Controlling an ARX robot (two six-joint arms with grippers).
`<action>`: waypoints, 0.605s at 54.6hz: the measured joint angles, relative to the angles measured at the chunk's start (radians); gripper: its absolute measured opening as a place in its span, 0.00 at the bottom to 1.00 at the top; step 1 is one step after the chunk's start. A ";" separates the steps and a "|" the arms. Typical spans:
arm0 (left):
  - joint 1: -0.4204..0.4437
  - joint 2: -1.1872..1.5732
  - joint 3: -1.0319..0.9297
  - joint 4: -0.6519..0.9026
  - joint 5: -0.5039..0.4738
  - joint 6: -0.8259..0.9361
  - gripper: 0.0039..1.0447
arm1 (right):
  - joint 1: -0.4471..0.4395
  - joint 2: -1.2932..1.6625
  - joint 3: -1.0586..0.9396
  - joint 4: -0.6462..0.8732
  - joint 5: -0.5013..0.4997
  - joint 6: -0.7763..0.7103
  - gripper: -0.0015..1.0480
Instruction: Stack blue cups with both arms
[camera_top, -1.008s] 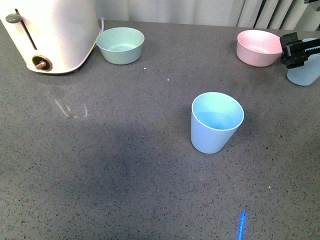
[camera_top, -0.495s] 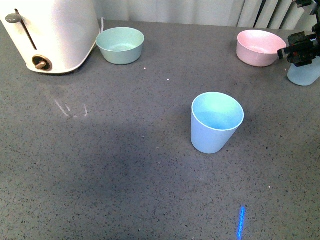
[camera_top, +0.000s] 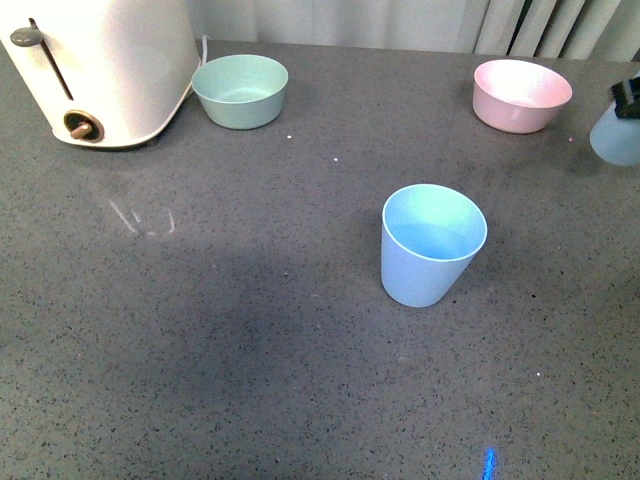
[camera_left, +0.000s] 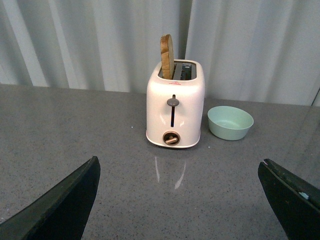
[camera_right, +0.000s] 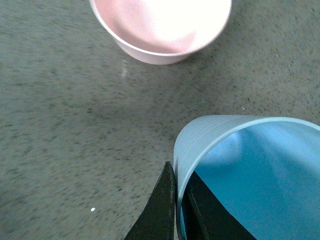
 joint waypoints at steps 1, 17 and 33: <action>0.000 0.000 0.000 0.000 0.000 0.000 0.92 | 0.001 -0.013 -0.005 -0.002 -0.008 0.000 0.02; 0.000 0.000 0.000 0.000 0.000 0.000 0.92 | 0.140 -0.336 -0.178 -0.031 -0.181 0.000 0.02; 0.000 0.000 0.000 0.000 0.000 0.000 0.92 | 0.365 -0.424 -0.314 -0.039 -0.171 -0.018 0.02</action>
